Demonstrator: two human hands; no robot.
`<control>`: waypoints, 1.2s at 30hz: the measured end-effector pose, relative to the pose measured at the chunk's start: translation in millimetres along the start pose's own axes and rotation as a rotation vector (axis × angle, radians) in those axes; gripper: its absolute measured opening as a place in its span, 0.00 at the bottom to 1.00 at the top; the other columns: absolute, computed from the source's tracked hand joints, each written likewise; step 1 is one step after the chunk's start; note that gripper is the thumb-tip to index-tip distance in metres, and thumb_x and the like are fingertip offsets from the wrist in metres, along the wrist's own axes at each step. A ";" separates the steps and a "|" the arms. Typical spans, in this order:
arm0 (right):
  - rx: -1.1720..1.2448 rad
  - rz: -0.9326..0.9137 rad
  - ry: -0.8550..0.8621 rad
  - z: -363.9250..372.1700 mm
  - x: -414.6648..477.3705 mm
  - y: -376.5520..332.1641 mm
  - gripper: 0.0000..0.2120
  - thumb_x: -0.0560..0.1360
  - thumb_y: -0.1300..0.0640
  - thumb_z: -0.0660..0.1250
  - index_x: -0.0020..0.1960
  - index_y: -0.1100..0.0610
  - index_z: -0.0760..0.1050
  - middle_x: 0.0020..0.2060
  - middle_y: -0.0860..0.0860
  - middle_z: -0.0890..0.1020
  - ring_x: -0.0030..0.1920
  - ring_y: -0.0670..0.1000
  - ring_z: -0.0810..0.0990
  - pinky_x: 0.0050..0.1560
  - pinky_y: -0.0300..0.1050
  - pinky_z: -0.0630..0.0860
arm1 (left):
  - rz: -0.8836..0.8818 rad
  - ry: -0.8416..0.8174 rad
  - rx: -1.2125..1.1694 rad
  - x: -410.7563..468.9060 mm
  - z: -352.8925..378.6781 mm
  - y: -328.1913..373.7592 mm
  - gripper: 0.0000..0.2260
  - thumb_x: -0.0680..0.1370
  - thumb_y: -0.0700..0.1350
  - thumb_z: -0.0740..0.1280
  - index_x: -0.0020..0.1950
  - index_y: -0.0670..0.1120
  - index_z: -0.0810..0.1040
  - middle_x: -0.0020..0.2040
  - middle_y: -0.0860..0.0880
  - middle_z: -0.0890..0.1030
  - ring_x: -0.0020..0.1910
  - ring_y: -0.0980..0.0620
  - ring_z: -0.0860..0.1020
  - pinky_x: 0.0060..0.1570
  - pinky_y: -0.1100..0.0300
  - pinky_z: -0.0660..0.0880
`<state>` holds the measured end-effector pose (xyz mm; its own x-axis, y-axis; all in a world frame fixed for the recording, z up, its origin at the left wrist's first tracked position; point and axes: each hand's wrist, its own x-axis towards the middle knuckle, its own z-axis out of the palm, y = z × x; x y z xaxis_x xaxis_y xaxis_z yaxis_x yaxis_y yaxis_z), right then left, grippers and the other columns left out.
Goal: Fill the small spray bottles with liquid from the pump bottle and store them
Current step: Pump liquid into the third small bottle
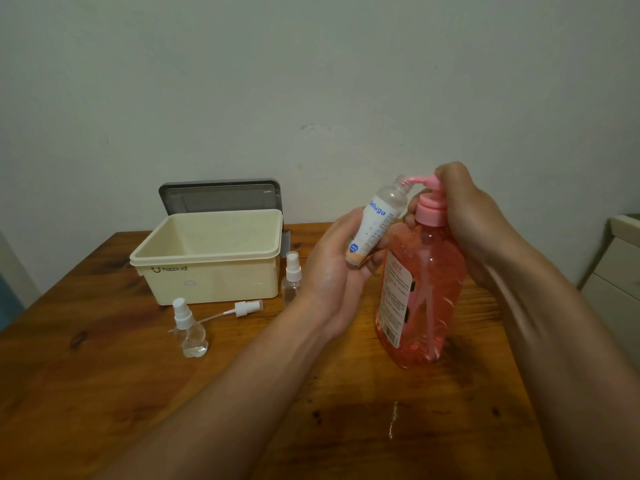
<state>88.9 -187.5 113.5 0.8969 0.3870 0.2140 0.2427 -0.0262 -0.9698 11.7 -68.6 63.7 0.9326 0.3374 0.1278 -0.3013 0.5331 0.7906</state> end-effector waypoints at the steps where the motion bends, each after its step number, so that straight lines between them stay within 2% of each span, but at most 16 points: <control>1: 0.001 0.000 0.002 0.0 0.1 0.3 0.23 0.78 0.45 0.52 0.35 0.57 0.75 0.28 0.53 0.79 0.25 0.49 0.73 0.33 0.43 0.70 | -0.004 0.003 -0.005 0.0 -0.3 -0.6 0.11 0.81 0.46 0.61 0.59 0.42 0.77 0.43 0.47 0.82 0.37 0.55 0.78 0.37 0.64 0.75; 4: 0.017 0.007 -0.009 -0.3 0.5 1.4 0.22 0.78 0.45 0.52 0.34 0.57 0.75 0.28 0.53 0.79 0.25 0.50 0.73 0.33 0.44 0.70 | -0.010 -0.002 -0.006 0.8 -1.6 -1.2 0.10 0.81 0.46 0.61 0.57 0.43 0.77 0.43 0.48 0.82 0.37 0.55 0.78 0.37 0.65 0.75; 10: 0.045 0.036 -0.017 0.0 -0.2 0.1 0.28 0.77 0.36 0.53 0.33 0.56 0.76 0.27 0.53 0.79 0.28 0.51 0.73 0.35 0.45 0.70 | 0.006 -0.015 0.014 -0.1 -1.1 1.5 0.11 0.81 0.47 0.61 0.55 0.44 0.79 0.39 0.50 0.83 0.38 0.55 0.78 0.40 0.64 0.75; 17: 0.005 -0.011 0.001 0.2 0.2 0.4 0.23 0.78 0.46 0.51 0.35 0.57 0.75 0.29 0.54 0.79 0.27 0.51 0.73 0.35 0.45 0.70 | 0.006 0.001 0.009 0.2 -0.4 1.3 0.10 0.81 0.46 0.61 0.56 0.43 0.78 0.42 0.49 0.82 0.38 0.55 0.78 0.38 0.64 0.75; 20: 0.011 -0.009 -0.003 0.4 0.3 0.7 0.23 0.78 0.46 0.51 0.35 0.58 0.75 0.28 0.54 0.79 0.26 0.51 0.72 0.34 0.45 0.70 | 0.002 0.002 0.001 0.4 -1.9 0.7 0.10 0.81 0.46 0.61 0.57 0.42 0.78 0.43 0.48 0.82 0.37 0.55 0.78 0.37 0.64 0.75; 26: 0.041 0.043 -0.027 -0.1 0.2 1.4 0.29 0.76 0.34 0.54 0.33 0.56 0.76 0.28 0.53 0.79 0.30 0.53 0.73 0.36 0.45 0.71 | -0.007 -0.014 -0.005 -0.3 0.5 1.3 0.14 0.81 0.48 0.61 0.60 0.42 0.77 0.41 0.49 0.82 0.40 0.55 0.78 0.40 0.64 0.75; 32: 0.011 0.007 -0.009 0.3 0.5 0.4 0.23 0.78 0.44 0.51 0.35 0.58 0.75 0.28 0.53 0.79 0.26 0.50 0.73 0.32 0.43 0.70 | -0.008 -0.010 -0.010 0.1 -0.7 -0.2 0.13 0.81 0.47 0.61 0.61 0.41 0.76 0.41 0.49 0.82 0.38 0.55 0.78 0.39 0.64 0.75; 36: 0.022 -0.004 -0.003 0.9 0.0 0.9 0.22 0.79 0.46 0.52 0.35 0.57 0.75 0.28 0.53 0.79 0.27 0.51 0.72 0.34 0.44 0.69 | -0.012 -0.002 -0.018 -0.6 -2.2 -1.8 0.13 0.81 0.46 0.61 0.61 0.41 0.76 0.42 0.48 0.82 0.38 0.55 0.78 0.39 0.64 0.75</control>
<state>88.7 -186.7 112.6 0.8948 0.3900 0.2172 0.2377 -0.0044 -0.9713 11.3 -68.1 60.9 0.9365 0.3298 0.1194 -0.2936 0.5512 0.7810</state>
